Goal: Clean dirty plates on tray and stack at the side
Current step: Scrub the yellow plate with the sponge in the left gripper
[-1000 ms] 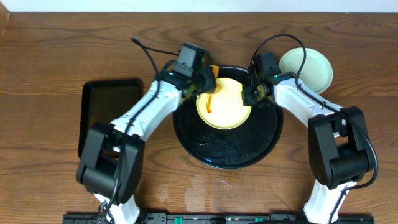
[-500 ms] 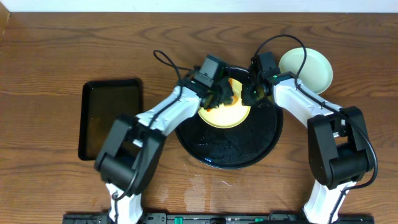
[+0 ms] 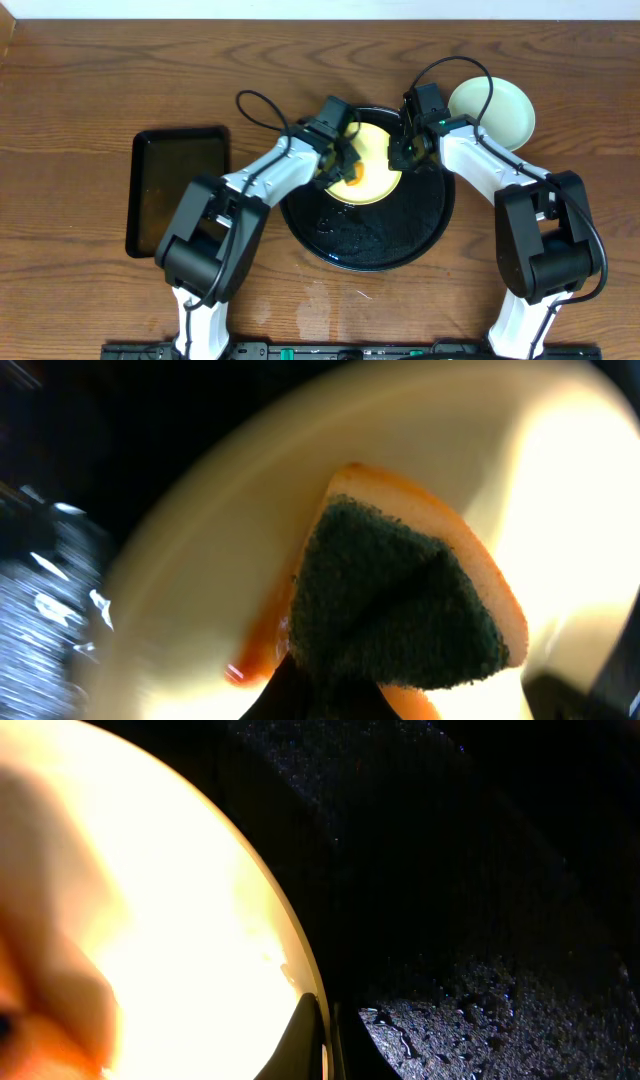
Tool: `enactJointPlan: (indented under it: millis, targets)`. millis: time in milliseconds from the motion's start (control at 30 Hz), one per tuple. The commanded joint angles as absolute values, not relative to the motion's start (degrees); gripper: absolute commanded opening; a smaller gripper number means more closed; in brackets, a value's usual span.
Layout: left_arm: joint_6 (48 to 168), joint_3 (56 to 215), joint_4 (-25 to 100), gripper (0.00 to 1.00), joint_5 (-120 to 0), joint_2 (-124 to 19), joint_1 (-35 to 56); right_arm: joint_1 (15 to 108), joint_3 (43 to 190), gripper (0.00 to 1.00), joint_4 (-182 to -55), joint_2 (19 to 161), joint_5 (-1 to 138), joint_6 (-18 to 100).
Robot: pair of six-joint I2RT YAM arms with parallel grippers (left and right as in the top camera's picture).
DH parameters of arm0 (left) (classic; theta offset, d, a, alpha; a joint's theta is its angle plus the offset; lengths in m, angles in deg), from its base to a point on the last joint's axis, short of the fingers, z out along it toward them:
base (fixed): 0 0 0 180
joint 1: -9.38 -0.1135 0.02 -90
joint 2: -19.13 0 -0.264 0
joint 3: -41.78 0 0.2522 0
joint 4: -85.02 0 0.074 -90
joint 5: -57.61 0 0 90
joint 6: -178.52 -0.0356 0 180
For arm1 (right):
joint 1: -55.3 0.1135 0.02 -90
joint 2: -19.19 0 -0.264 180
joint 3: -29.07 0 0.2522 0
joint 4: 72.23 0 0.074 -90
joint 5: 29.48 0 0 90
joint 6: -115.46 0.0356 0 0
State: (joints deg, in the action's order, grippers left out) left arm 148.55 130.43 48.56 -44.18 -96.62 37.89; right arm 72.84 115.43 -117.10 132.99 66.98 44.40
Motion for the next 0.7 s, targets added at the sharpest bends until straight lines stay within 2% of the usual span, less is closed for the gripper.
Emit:
enactJointPlan:
  millis: [0,333,467,667]
  targets:
    - [143.5,128.9,47.5,0.08,-39.0,-96.2,33.5,72.8,115.0,0.01,-118.5,134.6,63.7,45.1]
    - [138.1,130.9,49.2,0.07,-40.6,-89.0,27.9,72.8,115.0,0.01,-118.5,134.6,63.6,44.5]
    - [138.0,130.8,53.2,0.08,-49.7,-89.5,29.0,72.8,115.0,0.01,-118.5,134.6,63.8,44.5]
    - [136.8,130.8,57.6,0.08,-52.1,-93.1,33.7,72.8,115.0,0.01,-118.4,134.6,63.8,44.5]
